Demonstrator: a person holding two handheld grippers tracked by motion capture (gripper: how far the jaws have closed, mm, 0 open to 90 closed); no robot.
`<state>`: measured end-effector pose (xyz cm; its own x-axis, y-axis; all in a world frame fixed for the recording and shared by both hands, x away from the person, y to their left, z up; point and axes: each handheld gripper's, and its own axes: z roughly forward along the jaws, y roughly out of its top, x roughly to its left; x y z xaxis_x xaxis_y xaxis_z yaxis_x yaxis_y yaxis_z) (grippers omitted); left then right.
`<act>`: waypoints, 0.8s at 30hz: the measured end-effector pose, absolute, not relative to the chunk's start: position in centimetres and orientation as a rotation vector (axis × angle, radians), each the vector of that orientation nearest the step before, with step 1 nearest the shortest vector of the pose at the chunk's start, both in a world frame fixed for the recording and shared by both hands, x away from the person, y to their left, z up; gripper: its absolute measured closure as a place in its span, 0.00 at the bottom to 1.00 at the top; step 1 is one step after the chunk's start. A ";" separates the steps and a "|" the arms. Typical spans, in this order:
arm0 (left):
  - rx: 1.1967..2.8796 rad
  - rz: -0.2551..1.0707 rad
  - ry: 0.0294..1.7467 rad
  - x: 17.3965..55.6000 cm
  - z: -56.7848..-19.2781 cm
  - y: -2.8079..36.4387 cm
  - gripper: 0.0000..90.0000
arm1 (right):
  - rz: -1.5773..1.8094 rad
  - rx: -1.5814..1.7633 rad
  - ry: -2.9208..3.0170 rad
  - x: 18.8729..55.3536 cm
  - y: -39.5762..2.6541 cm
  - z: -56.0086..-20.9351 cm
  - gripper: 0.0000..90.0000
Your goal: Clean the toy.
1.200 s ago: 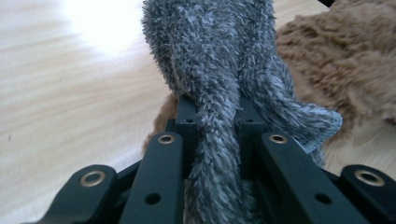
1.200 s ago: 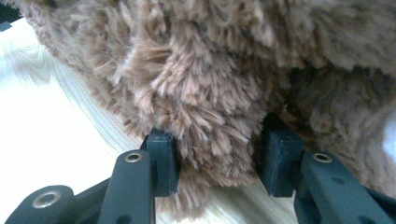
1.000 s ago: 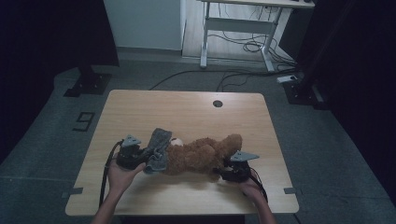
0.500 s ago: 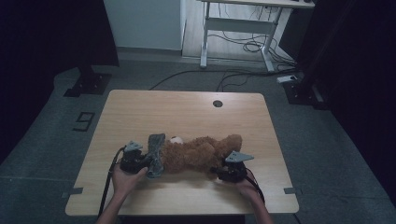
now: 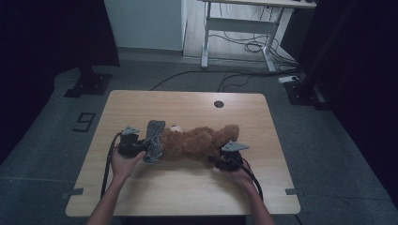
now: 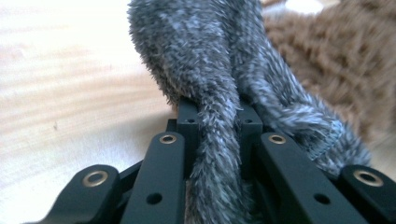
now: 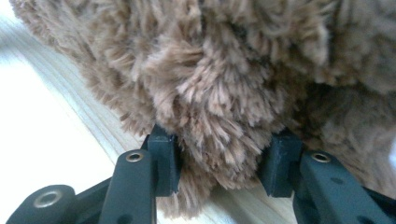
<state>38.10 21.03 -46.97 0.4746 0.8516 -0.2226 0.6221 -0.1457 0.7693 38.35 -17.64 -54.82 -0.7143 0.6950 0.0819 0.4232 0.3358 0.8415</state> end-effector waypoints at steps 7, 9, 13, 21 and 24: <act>1.888 0.430 1.089 38.4 -42.3 17.0 0.85 | 1.332 1.006 2.302 37.8 -18.2 -55.0 0.61; 1.904 0.413 1.056 39.0 -41.6 15.3 0.85 | 1.329 0.998 2.302 37.8 -18.1 -55.0 0.61; 1.969 0.378 1.048 40.4 -42.1 12.3 0.85 | 1.336 1.001 2.305 37.7 -18.2 -55.0 0.59; 1.997 0.397 1.066 39.9 -44.9 11.3 0.86 | 1.384 1.040 2.295 37.2 -19.2 -54.5 0.51; 1.991 0.384 1.060 39.5 -45.1 11.6 0.86 | 1.392 1.096 2.292 36.9 -20.1 -54.3 0.44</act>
<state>39.47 11.56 -45.11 0.5976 0.7946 -0.1068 0.5416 -0.3019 0.7845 36.91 -20.11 -54.32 -0.6882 0.7062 0.1663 0.4730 0.2629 0.8409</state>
